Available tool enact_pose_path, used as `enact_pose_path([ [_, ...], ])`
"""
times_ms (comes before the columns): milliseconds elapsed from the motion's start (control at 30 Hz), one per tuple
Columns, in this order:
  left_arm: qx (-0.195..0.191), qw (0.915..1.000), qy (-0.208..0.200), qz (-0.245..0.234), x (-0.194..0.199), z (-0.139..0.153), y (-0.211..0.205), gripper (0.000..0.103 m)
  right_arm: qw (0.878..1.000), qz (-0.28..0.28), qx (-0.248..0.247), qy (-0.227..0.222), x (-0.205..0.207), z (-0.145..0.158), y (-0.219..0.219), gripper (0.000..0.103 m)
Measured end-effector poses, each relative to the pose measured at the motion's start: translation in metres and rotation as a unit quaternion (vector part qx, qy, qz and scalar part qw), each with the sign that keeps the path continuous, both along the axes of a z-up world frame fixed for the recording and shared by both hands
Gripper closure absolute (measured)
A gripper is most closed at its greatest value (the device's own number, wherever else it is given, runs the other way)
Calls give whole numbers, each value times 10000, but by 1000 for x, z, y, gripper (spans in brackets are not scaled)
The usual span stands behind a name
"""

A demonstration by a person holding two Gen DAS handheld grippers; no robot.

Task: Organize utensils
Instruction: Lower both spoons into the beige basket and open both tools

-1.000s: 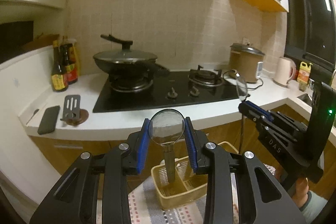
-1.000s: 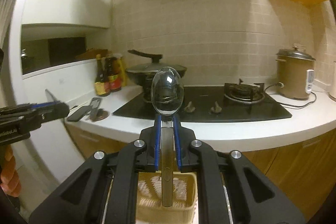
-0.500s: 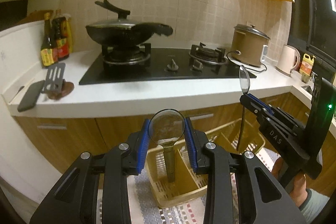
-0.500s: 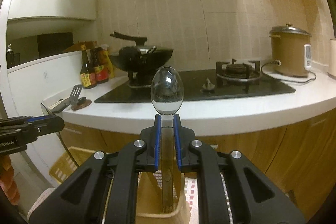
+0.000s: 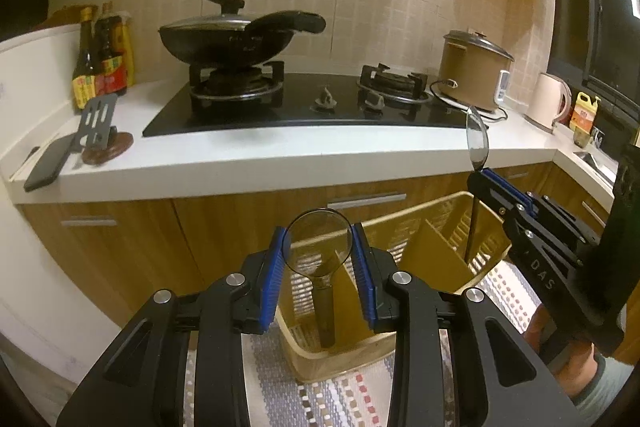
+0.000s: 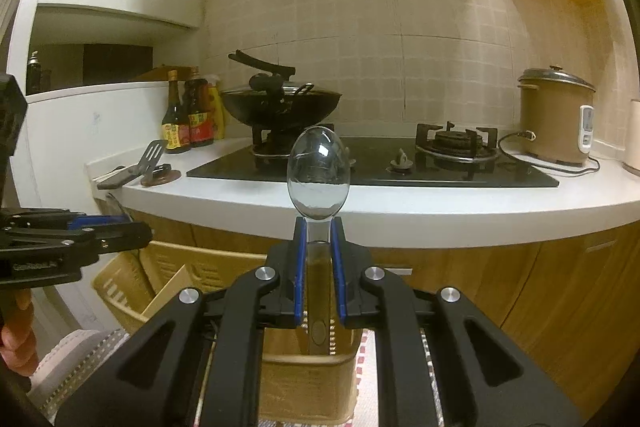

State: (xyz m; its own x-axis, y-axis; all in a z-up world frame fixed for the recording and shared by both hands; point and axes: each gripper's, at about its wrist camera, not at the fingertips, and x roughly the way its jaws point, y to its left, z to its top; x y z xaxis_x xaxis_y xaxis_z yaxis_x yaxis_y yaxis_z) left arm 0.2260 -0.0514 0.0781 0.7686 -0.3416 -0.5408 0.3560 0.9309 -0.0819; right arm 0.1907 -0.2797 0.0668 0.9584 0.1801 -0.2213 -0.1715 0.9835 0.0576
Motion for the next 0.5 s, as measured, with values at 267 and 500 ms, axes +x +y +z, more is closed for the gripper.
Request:
enact_pose_path([
  [267,-142,9998,-3,-119,-17,5,6,60,9986,232,-53,464,-18,-3,0,76],
  [500,-217,9997,-63,-129,-39,13,16,55,9966,346,213,716,-54,-6,-17,57],
])
